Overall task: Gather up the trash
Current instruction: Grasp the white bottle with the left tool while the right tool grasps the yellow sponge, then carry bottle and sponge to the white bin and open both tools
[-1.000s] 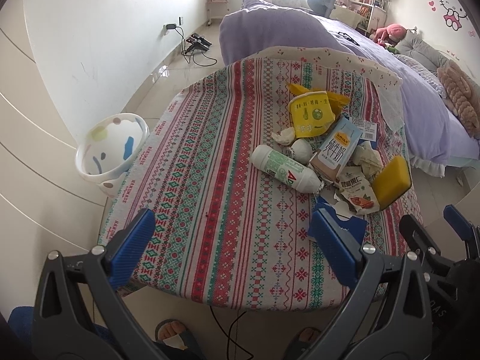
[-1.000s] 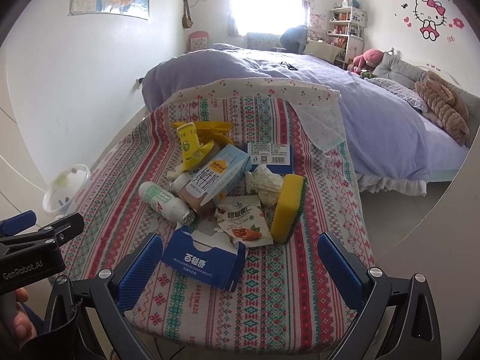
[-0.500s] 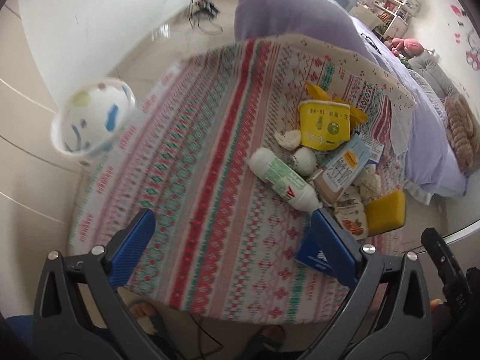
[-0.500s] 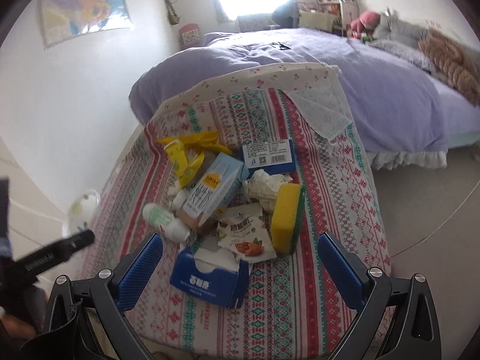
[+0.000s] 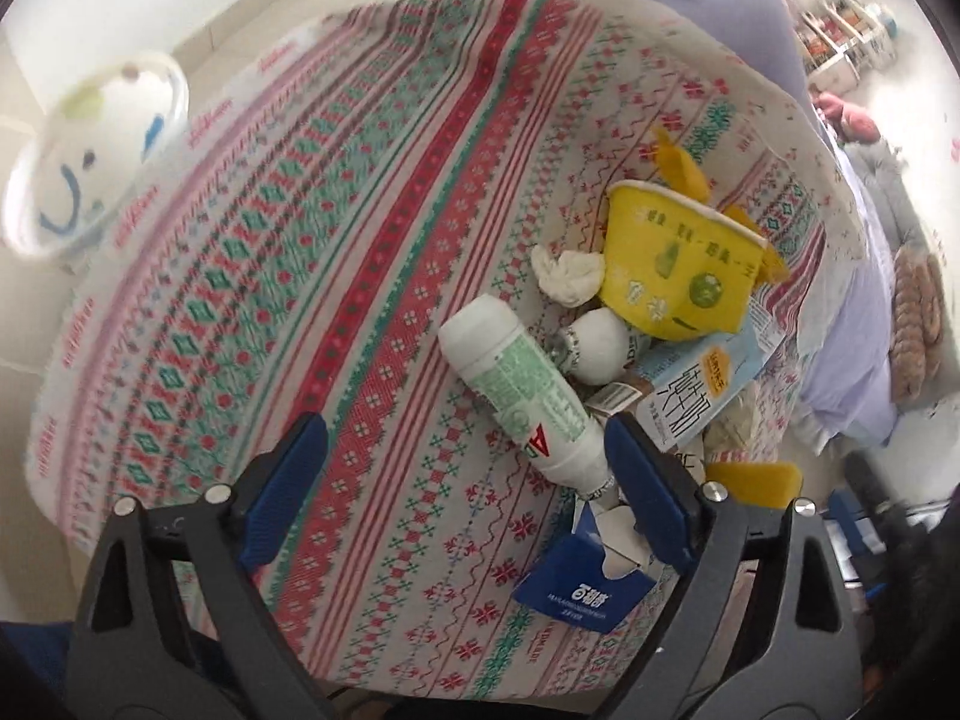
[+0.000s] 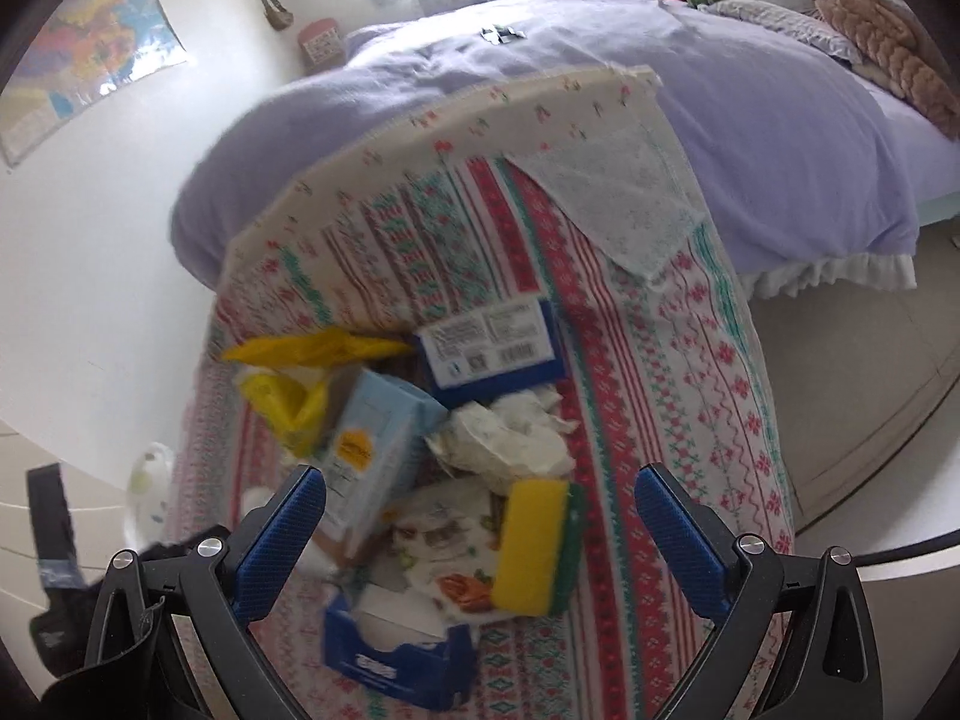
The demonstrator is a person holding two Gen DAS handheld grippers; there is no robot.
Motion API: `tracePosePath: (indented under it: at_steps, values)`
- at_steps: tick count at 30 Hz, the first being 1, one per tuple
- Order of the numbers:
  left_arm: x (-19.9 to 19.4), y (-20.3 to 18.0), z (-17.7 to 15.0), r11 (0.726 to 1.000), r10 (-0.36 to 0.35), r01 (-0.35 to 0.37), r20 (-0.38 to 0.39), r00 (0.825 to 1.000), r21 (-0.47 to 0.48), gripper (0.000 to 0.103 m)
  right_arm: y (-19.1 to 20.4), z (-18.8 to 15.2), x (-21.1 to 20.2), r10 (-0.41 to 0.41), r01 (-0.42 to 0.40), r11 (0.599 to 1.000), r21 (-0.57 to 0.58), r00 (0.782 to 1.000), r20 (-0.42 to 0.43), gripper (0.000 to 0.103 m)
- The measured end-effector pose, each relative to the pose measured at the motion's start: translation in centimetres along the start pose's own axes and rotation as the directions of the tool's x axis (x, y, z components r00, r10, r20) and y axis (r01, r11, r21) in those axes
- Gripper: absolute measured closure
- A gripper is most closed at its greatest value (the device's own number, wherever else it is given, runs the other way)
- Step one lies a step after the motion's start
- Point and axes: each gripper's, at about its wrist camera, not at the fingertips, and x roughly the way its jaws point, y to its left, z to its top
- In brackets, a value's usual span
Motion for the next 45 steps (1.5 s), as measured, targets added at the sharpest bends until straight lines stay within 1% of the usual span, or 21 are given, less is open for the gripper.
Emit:
tracePosePath:
  at_steps: [2, 3, 5, 7, 9, 11, 13, 15, 17, 22, 23, 25, 27, 31, 32, 33, 34, 35, 36, 40, 45]
  values:
    - [0.3, 0.1, 0.1, 0.999, -0.031, 0.031, -0.008, 0.999, -0.012, 0.013, -0.6, -0.5, 1.1, 0.0, 0.001, 1.0, 0.016, 0.999, -0.041, 0.0]
    - [0.3, 0.0, 0.1, 0.999, -0.033, 0.033, -0.003, 0.999, -0.005, 0.014, -0.7, -0.6, 1.3, -0.003, 0.004, 1.0, 0.021, 0.999, -0.047, 0.0]
    - [0.3, -0.4, 0.2, 1.0, -0.027, 0.027, 0.011, 1.0, 0.016, 0.014, -0.6, -0.7, 1.3, -0.013, 0.014, 1.0, 0.017, 0.999, -0.043, 0.0]
    - [0.8, -0.6, 0.3, 0.999, -0.023, 0.023, -0.001, 1.0, 0.027, 0.016, 0.1, -0.9, 1.2, -0.036, 0.035, 0.999, -0.014, 0.999, -0.029, 0.0]
    - [1.6, -0.6, 0.5, 1.0, -0.019, 0.02, -0.02, 1.0, 0.021, 0.024, 0.6, -1.1, 1.2, -0.065, 0.064, 0.997, -0.041, 0.998, -0.022, 0.0]
    - [2.5, -0.5, 0.7, 1.0, -0.01, 0.01, -0.037, 0.999, 0.018, 0.03, 1.0, -1.3, 1.3, -0.081, 0.08, 0.995, -0.059, 0.996, -0.023, 0.0]
    - [3.2, -0.3, 0.8, 1.0, 0.004, -0.004, -0.039, 0.999, 0.003, 0.03, 0.9, -1.3, 1.6, -0.087, 0.085, 0.995, -0.06, 0.996, -0.027, 0.001]
    - [3.6, -0.4, 1.0, 1.0, -0.005, 0.005, -0.034, 0.999, -0.002, 0.03, 0.8, -1.4, 1.7, -0.095, 0.093, 0.994, -0.061, 0.995, -0.03, 0.001]
    - [3.9, -0.8, 1.1, 1.0, 0.004, -0.004, -0.024, 1.0, 0.002, 0.03, 0.8, -1.5, 1.8, -0.103, 0.101, 0.993, -0.062, 0.994, -0.033, 0.002]
    - [4.6, -1.5, 1.4, 1.0, -0.008, 0.007, -0.025, 1.0, -0.006, 0.03, 0.9, -2.0, 2.3, -0.115, 0.111, 0.991, -0.078, 0.992, -0.051, 0.009]
    - [4.7, -1.8, 1.3, 1.0, 0.0, 0.0, -0.016, 1.0, 0.007, 0.031, 0.9, -2.0, 2.4, -0.122, 0.118, 0.99, -0.079, 0.991, -0.053, 0.011]
    - [5.0, -2.5, 1.1, 0.999, -0.014, 0.014, -0.017, 1.0, 0.03, 0.04, 0.7, -2.1, 2.6, -0.134, 0.129, 0.989, -0.074, 0.989, -0.06, 0.015]
    - [5.6, -3.4, 0.3, 0.999, -0.016, 0.017, -0.019, 1.0, 0.051, 0.05, 0.4, -2.2, 2.8, -0.137, 0.133, 0.989, -0.068, 0.988, -0.071, 0.027]
    - [5.7, -3.7, 0.2, 0.998, -0.024, 0.024, -0.006, 1.0, 0.063, 0.055, 0.0, -2.5, 3.2, -0.144, 0.138, 0.988, -0.065, 0.986, -0.09, 0.036]
    - [5.5, -3.6, 0.2, 0.997, -0.02, 0.02, -0.001, 1.0, 0.068, 0.057, -0.1, -2.6, 3.4, -0.15, 0.144, 0.987, -0.065, 0.984, -0.097, 0.043]
    - [5.3, -3.5, 0.3, 0.997, -0.016, 0.016, 0.004, 1.0, 0.075, 0.059, -0.2, -2.6, 3.5, -0.15, 0.144, 0.988, -0.063, 0.983, -0.102, 0.052]
    - [5.1, -3.5, 0.3, 0.996, -0.011, 0.01, 0.01, 1.0, 0.086, 0.059, -0.3, -2.6, 3.7, -0.146, 0.141, 0.988, -0.058, 0.983, -0.109, 0.057]
    - [4.9, -3.5, 0.2, 0.995, -0.005, 0.003, 0.019, 1.0, 0.1, 0.061, -0.5, -2.7, 3.9, -0.142, 0.137, 0.989, -0.051, 0.983, -0.118, 0.067]
    - [4.6, -3.7, 0.2, 0.994, -0.006, 0.003, 0.026, 1.0, 0.112, 0.061, -0.6, -2.7, 3.9, -0.14, 0.136, 0.99, -0.045, 0.982, -0.124, 0.07]
    - [2.9, -3.7, 0.3, 0.987, -0.007, -0.004, 0.067, 0.998, 0.162, 0.062, -0.5, -2.9, 3.5, -0.152, 0.148, 0.988, -0.044, 0.983, -0.106, 0.074]
    - [-0.2, -3.5, 0.3, 0.971, -0.011, -0.029, 0.163, 0.987, 0.239, 0.062, -0.1, -2.7, 2.1, -0.15, 0.147, 0.988, -0.056, 0.987, -0.056, 0.075]
